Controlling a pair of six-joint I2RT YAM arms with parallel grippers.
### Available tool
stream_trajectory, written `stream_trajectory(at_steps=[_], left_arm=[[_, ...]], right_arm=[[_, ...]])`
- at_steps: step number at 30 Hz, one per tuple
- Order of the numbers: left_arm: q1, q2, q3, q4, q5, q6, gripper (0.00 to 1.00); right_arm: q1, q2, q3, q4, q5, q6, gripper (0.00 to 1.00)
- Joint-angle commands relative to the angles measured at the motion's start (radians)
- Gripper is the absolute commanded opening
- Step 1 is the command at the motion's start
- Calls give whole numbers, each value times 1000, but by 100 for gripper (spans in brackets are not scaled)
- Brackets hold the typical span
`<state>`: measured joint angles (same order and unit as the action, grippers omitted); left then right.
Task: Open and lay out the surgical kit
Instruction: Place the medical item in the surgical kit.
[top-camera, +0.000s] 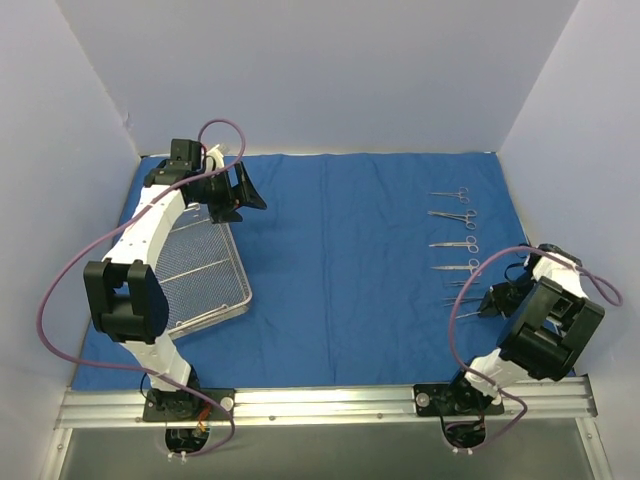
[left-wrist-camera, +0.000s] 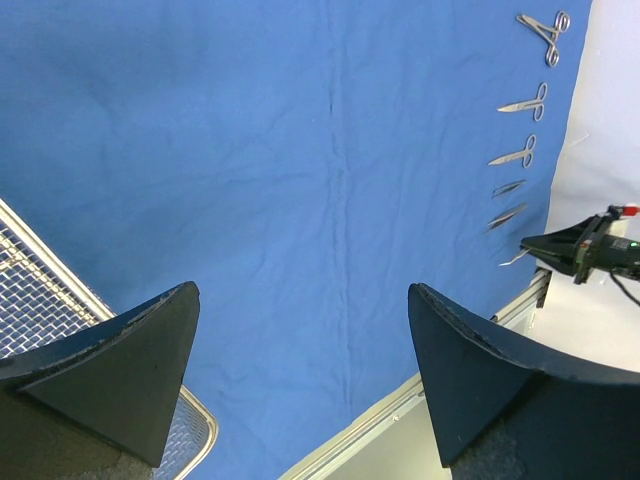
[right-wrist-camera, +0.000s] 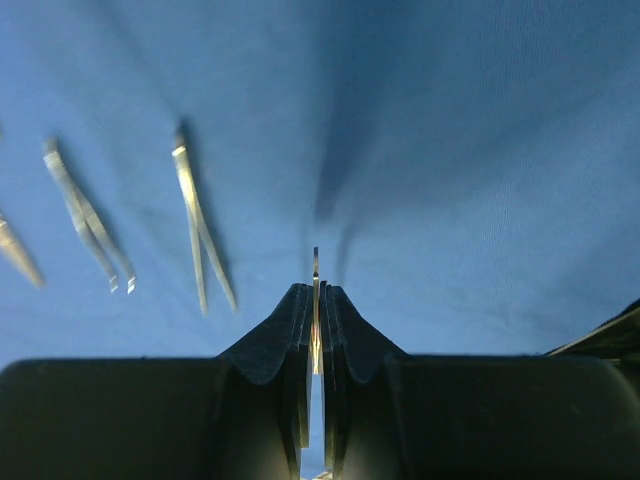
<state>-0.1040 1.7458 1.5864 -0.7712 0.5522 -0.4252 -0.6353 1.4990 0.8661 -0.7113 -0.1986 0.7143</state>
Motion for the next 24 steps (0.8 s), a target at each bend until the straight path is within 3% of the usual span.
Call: stream_trajectory(at_steps=[1, 20, 24], left_arm=[[15, -5, 58, -11, -6, 9, 94], [30, 54, 76, -7, 8, -9, 94], [30, 61, 75, -7, 8, -9, 94]], right_arm=[[-7, 39, -30, 16, 18, 17, 0], [-7, 113, -49, 95, -21, 73, 0], [-7, 130, -49, 96, -10, 62, 6]])
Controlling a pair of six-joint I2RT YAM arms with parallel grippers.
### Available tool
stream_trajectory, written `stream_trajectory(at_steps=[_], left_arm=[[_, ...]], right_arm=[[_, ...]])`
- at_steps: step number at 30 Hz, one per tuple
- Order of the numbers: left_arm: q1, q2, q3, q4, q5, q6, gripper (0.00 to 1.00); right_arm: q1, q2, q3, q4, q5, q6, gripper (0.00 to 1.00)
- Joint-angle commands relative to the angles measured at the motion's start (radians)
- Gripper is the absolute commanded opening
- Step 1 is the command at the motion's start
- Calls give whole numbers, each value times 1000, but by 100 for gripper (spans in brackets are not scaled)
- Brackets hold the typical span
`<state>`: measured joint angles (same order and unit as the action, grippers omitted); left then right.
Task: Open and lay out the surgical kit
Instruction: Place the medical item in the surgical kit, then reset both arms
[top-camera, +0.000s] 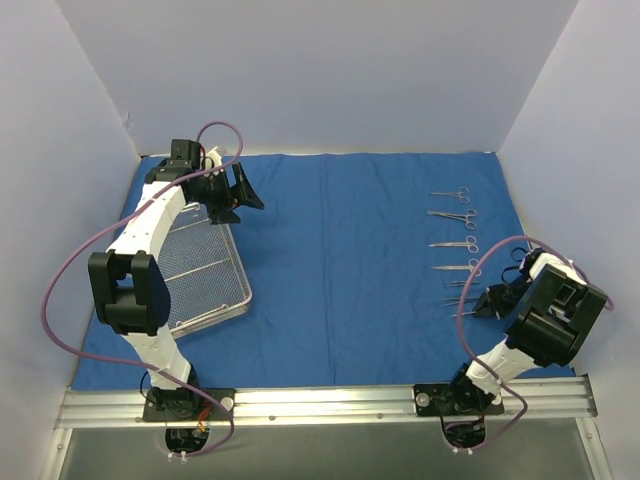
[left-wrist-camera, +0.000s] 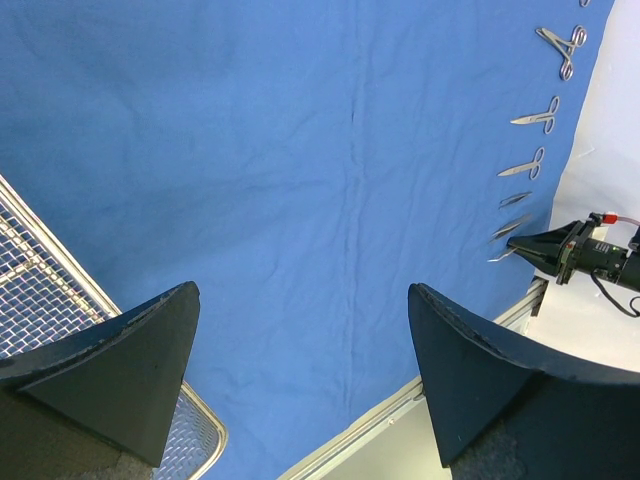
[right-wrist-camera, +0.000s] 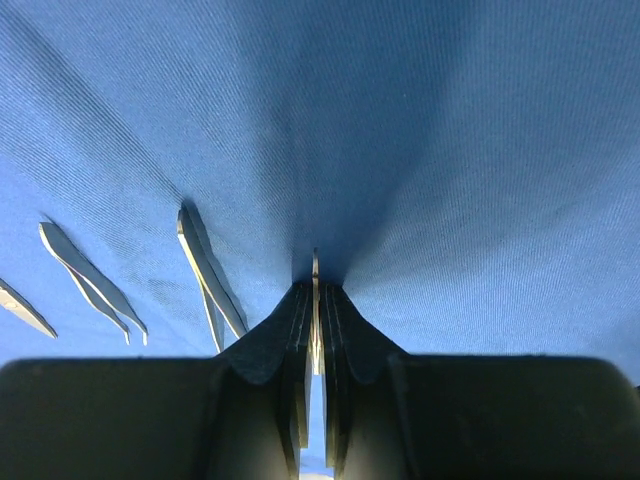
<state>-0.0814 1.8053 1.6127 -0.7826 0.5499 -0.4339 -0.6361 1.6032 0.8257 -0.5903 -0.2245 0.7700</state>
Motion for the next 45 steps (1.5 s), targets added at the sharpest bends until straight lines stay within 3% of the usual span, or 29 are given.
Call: stream_trajectory(at_steps=[1, 9, 23, 27, 30, 45], left_arm=[[6, 3, 47, 6, 10, -2, 94], [8, 6, 38, 16, 13, -3, 94], [9, 9, 35, 25, 22, -8, 94], [9, 5, 24, 29, 22, -8, 94], [9, 0, 16, 31, 24, -8, 94], [8, -40, -11, 42, 31, -16, 94]], right_arm=[[-7, 30, -10, -25, 17, 3, 8], [-7, 40, -5, -39, 36, -12, 20], [-7, 23, 27, -88, 56, -43, 27], [-11, -2, 24, -105, 40, -55, 42], [-11, -20, 38, -123, 40, -69, 46], [-11, -170, 211, -338, 33, -161, 48]])
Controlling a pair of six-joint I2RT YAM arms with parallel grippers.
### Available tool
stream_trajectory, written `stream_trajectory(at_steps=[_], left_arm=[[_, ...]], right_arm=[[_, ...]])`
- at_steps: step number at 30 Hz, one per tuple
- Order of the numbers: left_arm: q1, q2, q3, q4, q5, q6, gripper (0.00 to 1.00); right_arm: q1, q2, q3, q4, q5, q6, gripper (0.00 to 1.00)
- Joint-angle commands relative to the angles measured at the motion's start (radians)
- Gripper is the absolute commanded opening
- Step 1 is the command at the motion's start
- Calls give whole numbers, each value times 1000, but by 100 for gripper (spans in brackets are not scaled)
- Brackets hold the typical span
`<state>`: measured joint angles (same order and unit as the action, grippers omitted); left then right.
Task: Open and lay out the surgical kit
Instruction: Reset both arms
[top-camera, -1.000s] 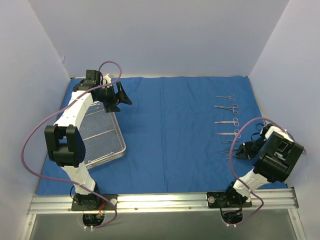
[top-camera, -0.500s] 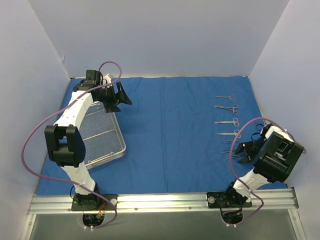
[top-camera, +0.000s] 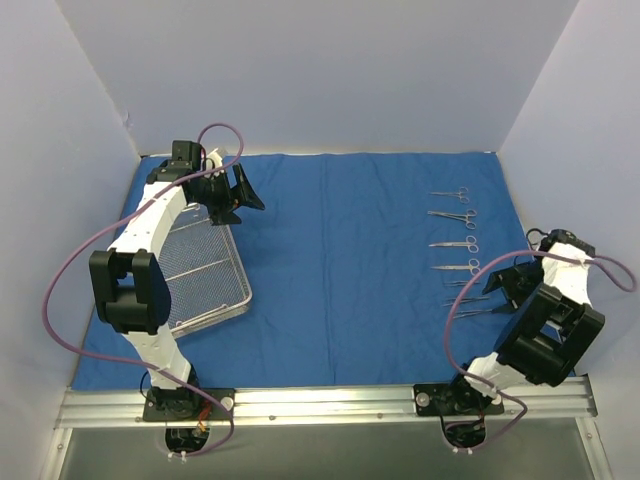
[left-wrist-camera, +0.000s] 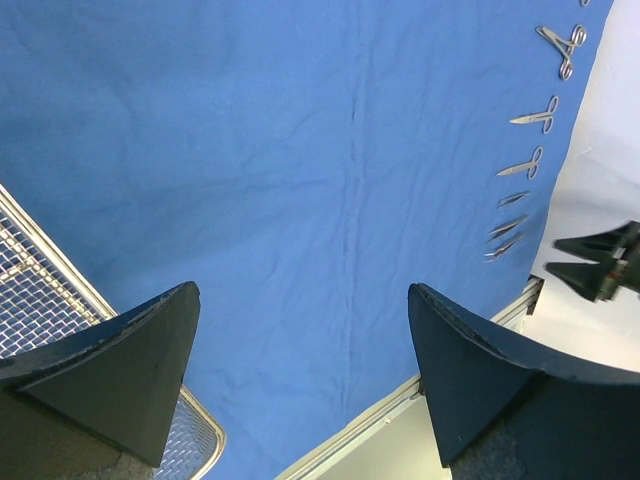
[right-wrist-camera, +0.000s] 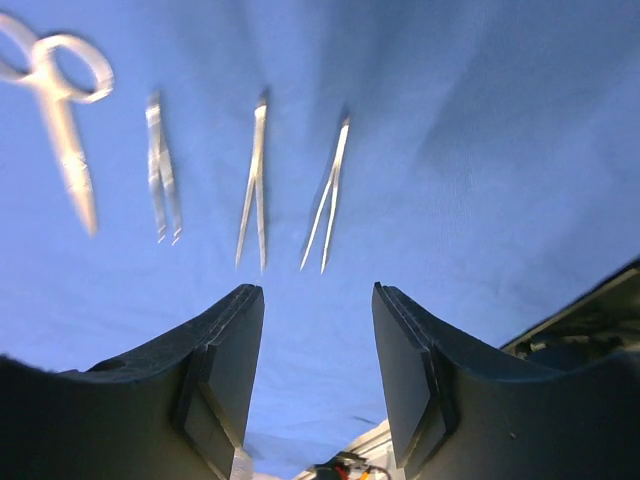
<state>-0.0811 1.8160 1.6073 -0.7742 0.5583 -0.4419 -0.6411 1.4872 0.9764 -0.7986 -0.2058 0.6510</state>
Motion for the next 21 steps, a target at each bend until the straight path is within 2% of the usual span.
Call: stream_trajectory(at_steps=[1, 3, 5, 7, 8, 10, 11, 15, 19, 21], left_arm=[[9, -52, -10, 32, 23, -8, 94], [6, -63, -15, 29, 23, -6, 94], [6, -73, -27, 27, 23, -4, 94], [1, -83, -38, 27, 20, 0, 94], [0, -98, -53, 30, 15, 0, 94], [-9, -110, -61, 27, -6, -6, 94], [-12, -121, -69, 18, -17, -8, 94], [-16, -144, -96, 10, -43, -35, 94], [-28, -172, -141, 22, -47, -61, 94], [-36, -190, -190, 44, -43, -92, 94]], right_arm=[[-5, -57, 89, -131, 5, -59, 48], [7, -65, 129, -132, -9, -105, 52], [49, -65, 195, -131, 8, -131, 63], [93, -59, 238, -134, 29, -157, 67], [121, -54, 280, -133, 48, -162, 76], [219, -44, 323, -137, 72, -166, 84], [251, -47, 352, -114, 69, -168, 99], [415, -36, 383, -83, 62, -174, 100], [492, -64, 364, -38, 39, -185, 100], [495, -90, 309, 24, -41, -185, 100]])
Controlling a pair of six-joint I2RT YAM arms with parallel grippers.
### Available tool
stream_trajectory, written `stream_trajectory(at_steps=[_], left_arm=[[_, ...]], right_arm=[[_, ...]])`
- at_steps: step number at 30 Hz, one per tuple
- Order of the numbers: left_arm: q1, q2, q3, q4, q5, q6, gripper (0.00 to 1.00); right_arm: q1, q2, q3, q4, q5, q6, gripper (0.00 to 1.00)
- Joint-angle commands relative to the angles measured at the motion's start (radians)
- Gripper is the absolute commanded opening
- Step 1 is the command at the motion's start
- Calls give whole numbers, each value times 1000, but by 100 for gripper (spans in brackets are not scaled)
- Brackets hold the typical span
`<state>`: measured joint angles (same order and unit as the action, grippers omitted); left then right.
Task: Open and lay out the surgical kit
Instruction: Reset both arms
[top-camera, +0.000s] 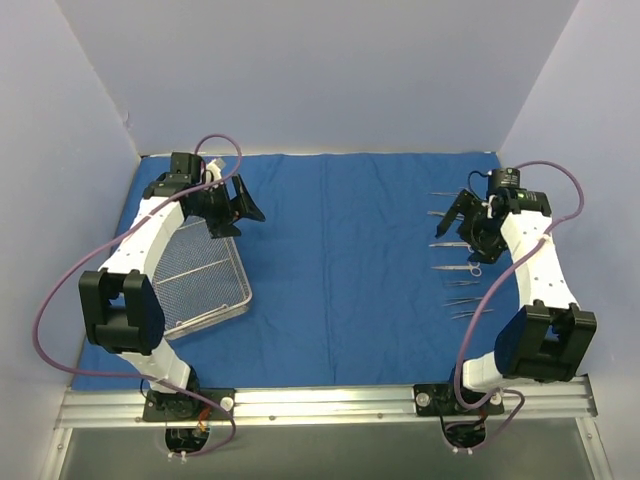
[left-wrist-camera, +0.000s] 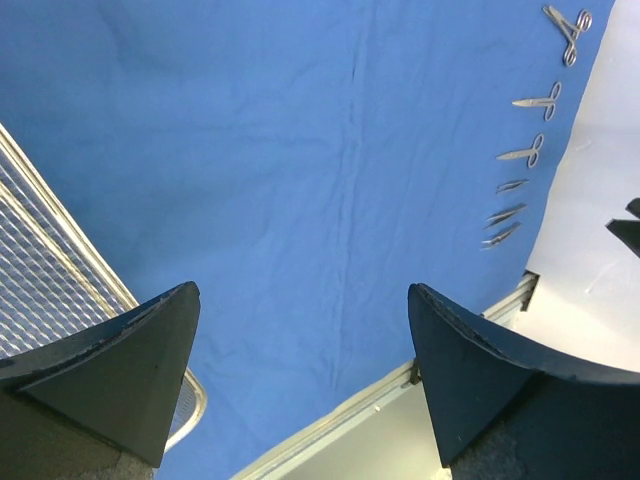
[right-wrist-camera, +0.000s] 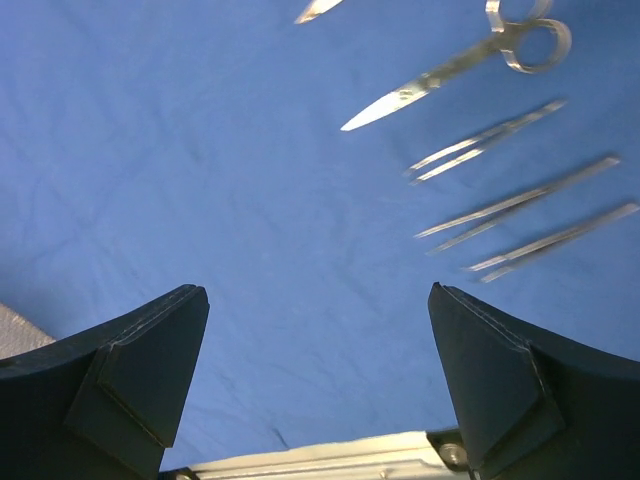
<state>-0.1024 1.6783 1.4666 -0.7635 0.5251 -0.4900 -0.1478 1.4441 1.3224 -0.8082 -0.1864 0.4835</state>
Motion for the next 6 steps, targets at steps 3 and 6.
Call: stream_trajectory(at_steps=[3, 6], left_arm=[[-14, -80, -121, 69, 22, -74, 94], [-19, -146, -181, 92, 25, -88, 94]], right_arm=[[33, -91, -130, 115, -129, -31, 100], [74, -189, -204, 255, -154, -20, 100]])
